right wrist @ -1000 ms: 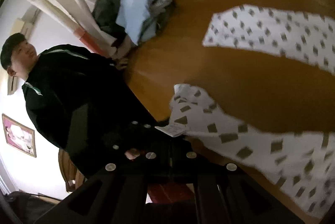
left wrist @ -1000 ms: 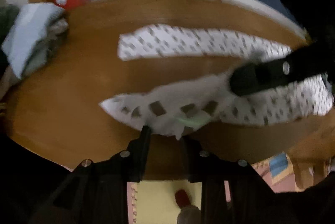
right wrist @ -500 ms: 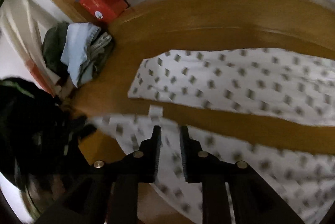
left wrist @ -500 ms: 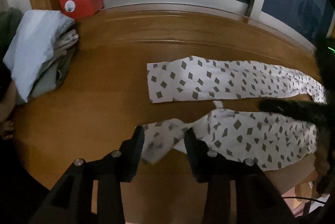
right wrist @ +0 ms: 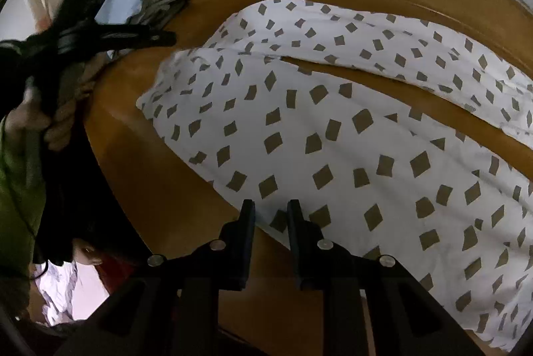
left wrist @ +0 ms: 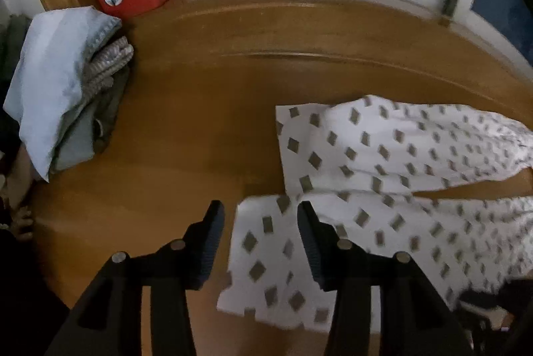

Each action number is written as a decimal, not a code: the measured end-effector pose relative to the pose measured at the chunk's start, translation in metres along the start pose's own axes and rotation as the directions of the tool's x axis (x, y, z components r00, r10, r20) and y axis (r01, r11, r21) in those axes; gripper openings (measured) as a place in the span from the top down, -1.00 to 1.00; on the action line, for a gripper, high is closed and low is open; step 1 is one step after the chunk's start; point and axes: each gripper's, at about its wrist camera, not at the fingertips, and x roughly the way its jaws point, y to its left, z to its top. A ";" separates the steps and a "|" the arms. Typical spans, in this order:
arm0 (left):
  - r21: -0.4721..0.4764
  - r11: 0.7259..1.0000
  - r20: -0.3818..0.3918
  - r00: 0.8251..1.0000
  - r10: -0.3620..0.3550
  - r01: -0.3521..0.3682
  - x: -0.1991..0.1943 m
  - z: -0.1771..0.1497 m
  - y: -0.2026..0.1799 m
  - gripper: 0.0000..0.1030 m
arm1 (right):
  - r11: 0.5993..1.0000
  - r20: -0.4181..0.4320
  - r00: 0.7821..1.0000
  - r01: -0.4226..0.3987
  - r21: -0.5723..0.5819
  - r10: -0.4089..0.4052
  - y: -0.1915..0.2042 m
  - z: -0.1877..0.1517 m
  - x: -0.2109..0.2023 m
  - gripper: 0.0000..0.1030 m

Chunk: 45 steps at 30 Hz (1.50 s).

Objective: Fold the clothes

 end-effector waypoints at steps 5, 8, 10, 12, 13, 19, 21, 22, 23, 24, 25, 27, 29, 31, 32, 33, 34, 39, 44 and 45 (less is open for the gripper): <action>0.047 0.996 -0.026 0.996 -0.080 0.081 0.003 -0.025 -0.022 0.11 | 0.998 -0.013 1.000 0.014 -0.056 -0.015 0.019 0.003 0.008 0.55; 0.037 0.998 -0.075 0.996 -0.053 0.056 0.020 -0.049 -0.030 0.11 | 0.994 -0.036 0.999 -0.003 -0.107 -0.001 0.031 -0.004 0.011 0.55; -0.003 0.999 -0.069 0.997 -0.042 0.042 0.020 -0.066 -0.025 0.03 | 0.990 -0.046 0.999 -0.017 -0.137 0.010 0.036 -0.010 0.010 0.55; -0.041 0.999 -0.080 0.996 -0.027 0.024 0.016 -0.077 -0.016 0.00 | 0.986 -0.057 0.998 -0.031 -0.167 0.022 0.042 -0.017 0.009 0.55; -0.057 0.998 -0.086 0.996 -0.020 0.015 0.014 -0.083 -0.013 0.00 | 0.983 -0.062 0.998 -0.038 -0.182 0.027 0.044 -0.020 0.009 0.55; -0.101 0.994 -0.112 0.993 0.037 -0.049 0.004 -0.100 -0.008 0.01 | 0.988 0.017 0.999 0.043 -0.148 -0.041 0.013 -0.043 -0.034 0.56; -0.107 0.992 -0.113 0.992 0.054 -0.067 -0.001 -0.103 -0.016 0.05 | 0.994 0.058 0.995 0.079 -0.070 -0.075 -0.019 -0.055 -0.060 0.55; -0.104 0.992 -0.103 0.993 0.059 -0.069 -0.006 -0.103 -0.022 0.05 | 0.995 0.078 0.992 0.102 -0.020 -0.100 -0.038 -0.061 -0.073 0.55; -0.103 0.992 -0.091 0.994 0.057 -0.067 -0.010 -0.102 -0.028 0.05 | 0.991 0.095 0.987 0.129 0.034 -0.131 -0.057 -0.067 -0.085 0.55; -0.105 0.993 -0.079 0.996 0.041 -0.049 -0.015 -0.101 -0.038 0.05 | 0.985 0.106 0.982 0.149 0.087 -0.158 -0.073 -0.071 -0.095 0.55; -0.104 0.994 -0.069 0.997 0.023 -0.030 -0.020 -0.100 -0.048 0.05 | 0.974 0.117 0.975 0.169 0.153 -0.187 -0.093 -0.080 -0.108 0.55; -0.090 0.996 -0.062 0.998 -0.018 0.013 -0.027 -0.099 -0.074 0.05 | 0.937 0.141 0.961 0.188 0.294 -0.237 -0.137 -0.106 -0.140 0.55; -0.073 0.996 -0.057 0.997 -0.058 0.054 -0.032 -0.098 -0.101 0.05 | 0.881 0.157 0.943 0.203 0.428 -0.294 -0.183 -0.137 -0.173 0.54; -0.033 0.996 -0.062 0.994 -0.085 0.083 -0.030 -0.094 -0.141 0.05 | 0.805 0.165 0.920 0.212 0.554 -0.355 -0.229 -0.171 -0.207 0.50; -0.020 0.995 -0.067 0.993 -0.097 0.095 -0.029 -0.093 -0.157 0.05 | 0.757 0.163 0.910 0.205 0.621 -0.380 -0.254 -0.188 -0.224 0.48; -0.008 0.994 -0.072 0.991 -0.111 0.111 -0.028 -0.092 -0.174 0.05 | 0.707 0.171 0.903 0.181 0.683 -0.395 -0.279 -0.206 -0.240 0.47; 0.002 0.991 -0.076 0.988 -0.134 0.135 -0.028 -0.091 -0.193 0.05 | 0.646 0.190 0.897 0.129 0.753 -0.400 -0.307 -0.226 -0.256 0.47; 0.061 0.982 -0.086 0.981 -0.174 0.180 -0.031 -0.092 -0.277 0.05 | 0.442 0.312 0.883 -0.138 0.887 -0.351 -0.397 -0.281 -0.294 0.46; 0.076 0.983 -0.107 0.982 -0.158 0.167 -0.031 -0.099 -0.324 0.05 | 0.451 0.294 0.912 -0.143 0.881 -0.285 -0.442 -0.271 -0.284 0.46; 0.075 0.984 -0.112 0.982 -0.153 0.162 -0.032 -0.101 -0.330 0.05 | 0.453 0.290 0.918 -0.144 0.880 -0.272 -0.451 -0.269 -0.282 0.46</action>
